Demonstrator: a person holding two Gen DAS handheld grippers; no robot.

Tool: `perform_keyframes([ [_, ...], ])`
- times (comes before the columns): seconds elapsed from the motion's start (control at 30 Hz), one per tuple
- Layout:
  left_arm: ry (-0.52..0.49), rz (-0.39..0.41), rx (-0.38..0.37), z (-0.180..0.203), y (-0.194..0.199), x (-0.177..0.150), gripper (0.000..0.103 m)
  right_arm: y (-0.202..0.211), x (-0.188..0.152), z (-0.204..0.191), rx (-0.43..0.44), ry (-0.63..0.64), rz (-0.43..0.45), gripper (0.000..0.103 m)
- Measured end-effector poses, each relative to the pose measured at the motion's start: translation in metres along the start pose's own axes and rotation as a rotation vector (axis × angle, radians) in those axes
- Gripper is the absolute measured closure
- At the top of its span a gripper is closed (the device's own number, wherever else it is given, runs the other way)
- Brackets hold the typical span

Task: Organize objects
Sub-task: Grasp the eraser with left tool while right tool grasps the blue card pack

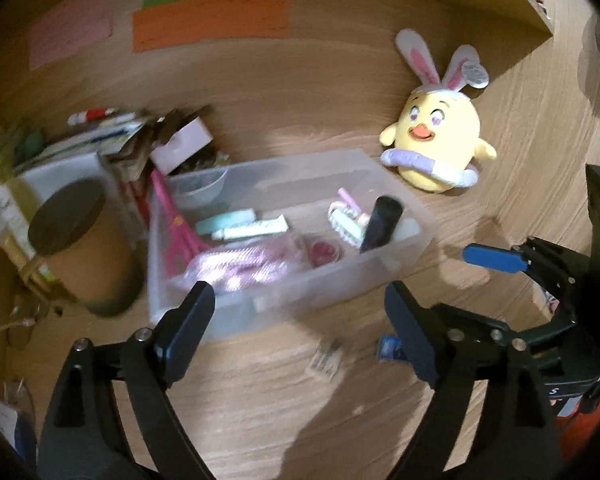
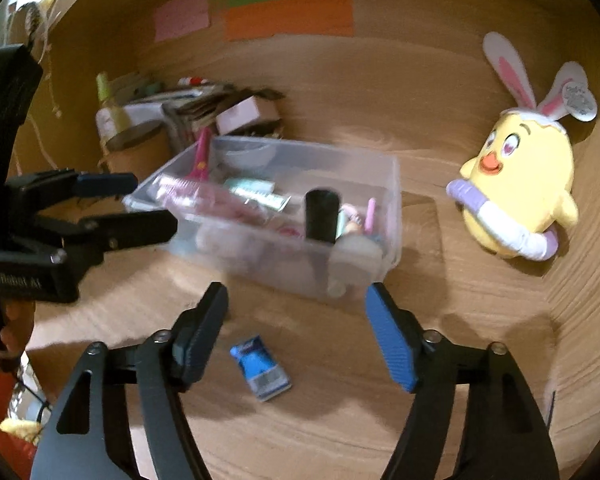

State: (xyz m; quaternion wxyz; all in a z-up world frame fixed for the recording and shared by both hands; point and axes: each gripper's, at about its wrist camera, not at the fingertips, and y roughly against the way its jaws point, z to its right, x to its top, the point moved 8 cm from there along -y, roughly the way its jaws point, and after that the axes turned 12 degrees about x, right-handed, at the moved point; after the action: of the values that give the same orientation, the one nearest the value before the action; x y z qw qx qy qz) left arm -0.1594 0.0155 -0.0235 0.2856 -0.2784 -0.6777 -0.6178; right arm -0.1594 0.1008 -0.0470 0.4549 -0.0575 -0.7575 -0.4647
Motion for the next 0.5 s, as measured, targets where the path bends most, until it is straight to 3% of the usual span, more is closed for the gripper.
perform_keyframes([
  [0.37, -0.036, -0.123, 0.011, -0.01, -0.02, -0.055, 0.015, -0.043, -0.052, -0.011, 0.057, -0.027, -0.171, 0.034],
  [0.5, -0.058, -0.171, -0.008, 0.0, -0.033, -0.068, 0.015, -0.05, -0.057, -0.01, 0.052, -0.019, -0.204, 0.05],
])
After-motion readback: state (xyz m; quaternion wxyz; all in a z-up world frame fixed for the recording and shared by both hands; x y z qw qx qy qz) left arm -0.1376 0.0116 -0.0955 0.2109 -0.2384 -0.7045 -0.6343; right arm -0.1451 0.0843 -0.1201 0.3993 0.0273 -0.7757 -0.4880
